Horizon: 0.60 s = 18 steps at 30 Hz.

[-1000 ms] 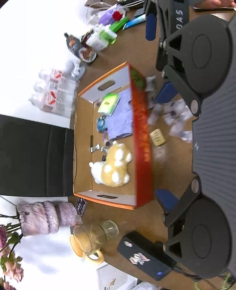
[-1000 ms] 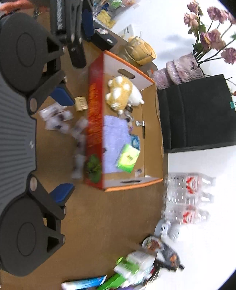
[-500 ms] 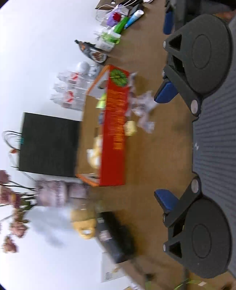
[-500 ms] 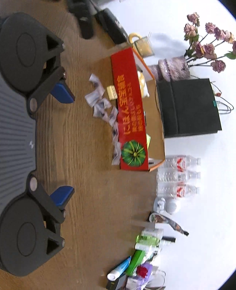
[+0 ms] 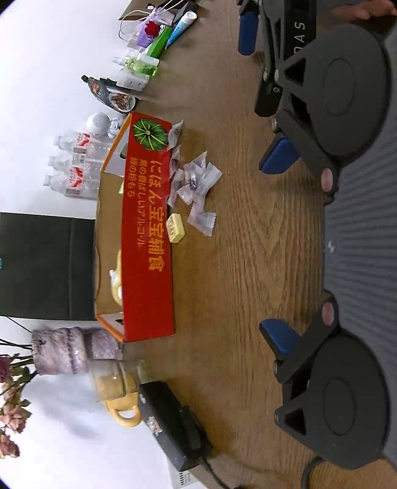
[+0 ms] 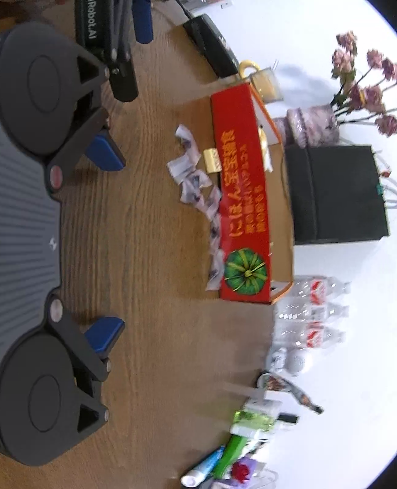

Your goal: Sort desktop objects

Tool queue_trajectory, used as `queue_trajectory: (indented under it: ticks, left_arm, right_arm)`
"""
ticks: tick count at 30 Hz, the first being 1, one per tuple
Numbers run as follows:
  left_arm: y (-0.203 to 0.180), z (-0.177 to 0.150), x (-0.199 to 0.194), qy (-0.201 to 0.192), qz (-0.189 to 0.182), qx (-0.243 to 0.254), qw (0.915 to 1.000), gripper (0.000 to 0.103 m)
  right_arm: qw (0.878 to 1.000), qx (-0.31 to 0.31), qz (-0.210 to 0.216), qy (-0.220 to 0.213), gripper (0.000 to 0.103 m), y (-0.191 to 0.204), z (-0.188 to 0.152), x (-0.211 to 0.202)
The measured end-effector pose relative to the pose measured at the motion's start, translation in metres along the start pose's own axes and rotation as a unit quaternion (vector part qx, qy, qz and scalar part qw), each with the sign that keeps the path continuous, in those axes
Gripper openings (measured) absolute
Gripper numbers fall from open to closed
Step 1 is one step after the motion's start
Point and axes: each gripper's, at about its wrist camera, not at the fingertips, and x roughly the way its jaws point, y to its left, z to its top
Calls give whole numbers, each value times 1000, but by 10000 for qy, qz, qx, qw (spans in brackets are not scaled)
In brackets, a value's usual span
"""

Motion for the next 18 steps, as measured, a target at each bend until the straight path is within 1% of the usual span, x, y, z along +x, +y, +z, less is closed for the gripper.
queue_trajectory:
  ticks: [3,7,11,18]
  left_arm:
    - [0,-1,4,49,49,36,10000,103]
    - [3,-2,5,87,58,22,9999,103]
    - [2,-3,7,114,182,75,9997,103]
    - [4,-3,6,145,166,167,9996,103]
  right_arm:
    - [9998,-81,-189,62,102,4,0,2]
    - [9997,-137,-181,78,103,6,-1,3]
    - [9997,-154,-147,82,103,6,-1,3]
    - [9997,-224,-73,85,103,7,-2,1]
